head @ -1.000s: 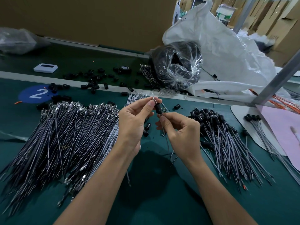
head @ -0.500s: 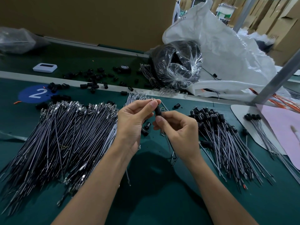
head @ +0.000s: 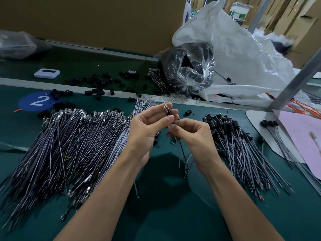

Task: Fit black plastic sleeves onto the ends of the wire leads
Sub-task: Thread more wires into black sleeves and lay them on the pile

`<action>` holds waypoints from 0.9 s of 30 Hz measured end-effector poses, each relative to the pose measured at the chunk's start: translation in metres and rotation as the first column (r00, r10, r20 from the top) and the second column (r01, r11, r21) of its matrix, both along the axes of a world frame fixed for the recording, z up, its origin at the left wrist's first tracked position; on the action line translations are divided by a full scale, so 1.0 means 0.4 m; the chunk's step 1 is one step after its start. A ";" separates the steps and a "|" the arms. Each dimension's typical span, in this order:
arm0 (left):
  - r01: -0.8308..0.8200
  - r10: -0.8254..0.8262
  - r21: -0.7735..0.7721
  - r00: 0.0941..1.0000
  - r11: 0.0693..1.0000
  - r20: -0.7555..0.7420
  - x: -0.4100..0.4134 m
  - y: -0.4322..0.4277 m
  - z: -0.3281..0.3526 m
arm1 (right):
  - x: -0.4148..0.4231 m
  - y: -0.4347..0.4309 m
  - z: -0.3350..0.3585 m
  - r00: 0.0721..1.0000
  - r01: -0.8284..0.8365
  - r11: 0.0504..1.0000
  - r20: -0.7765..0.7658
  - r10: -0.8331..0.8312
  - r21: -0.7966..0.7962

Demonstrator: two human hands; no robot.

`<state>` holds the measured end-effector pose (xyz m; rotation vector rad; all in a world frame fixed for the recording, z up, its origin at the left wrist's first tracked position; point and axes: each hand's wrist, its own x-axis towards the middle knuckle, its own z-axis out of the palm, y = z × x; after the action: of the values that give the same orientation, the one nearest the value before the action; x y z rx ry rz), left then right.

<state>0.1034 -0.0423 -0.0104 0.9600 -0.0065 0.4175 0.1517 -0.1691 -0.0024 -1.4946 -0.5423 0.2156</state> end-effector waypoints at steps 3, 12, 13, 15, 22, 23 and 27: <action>-0.002 0.002 0.002 1.000 1.000 0.009 0.000 -0.005 0.001 | 0.000 -0.002 0.003 0.999 -0.004 0.999 -0.035 0.006 0.044; -0.004 0.004 0.008 1.000 1.000 0.014 -0.002 -0.010 0.008 | 0.001 -0.004 0.003 0.996 -0.006 0.997 -0.090 0.013 0.077; -0.008 0.007 0.011 1.000 1.000 0.016 -0.004 -0.010 0.010 | 0.001 -0.004 0.002 0.996 -0.011 0.998 -0.091 0.017 0.068; -0.007 0.007 -0.001 1.000 1.000 0.021 -0.007 -0.011 0.011 | 0.001 -0.002 0.001 0.996 -0.008 0.999 -0.090 0.012 0.045; -0.078 0.078 -0.008 0.997 0.997 -0.008 -0.007 -0.009 0.013 | -0.005 -0.001 0.003 1.000 0.007 1.000 -0.001 -0.007 -0.006; -0.085 0.084 -0.018 0.996 0.996 -0.013 -0.006 -0.008 0.012 | -0.004 -0.001 0.003 1.000 0.009 1.000 0.017 -0.008 -0.017; -0.025 0.027 -0.115 1.000 0.993 0.015 -0.006 -0.003 0.009 | -0.002 0.003 0.000 1.000 0.028 0.999 0.000 -0.028 0.018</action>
<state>0.1011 -0.0435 -0.0068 0.8436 0.0149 0.4455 0.1510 -0.1679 -0.0024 -1.4841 -0.5220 0.1886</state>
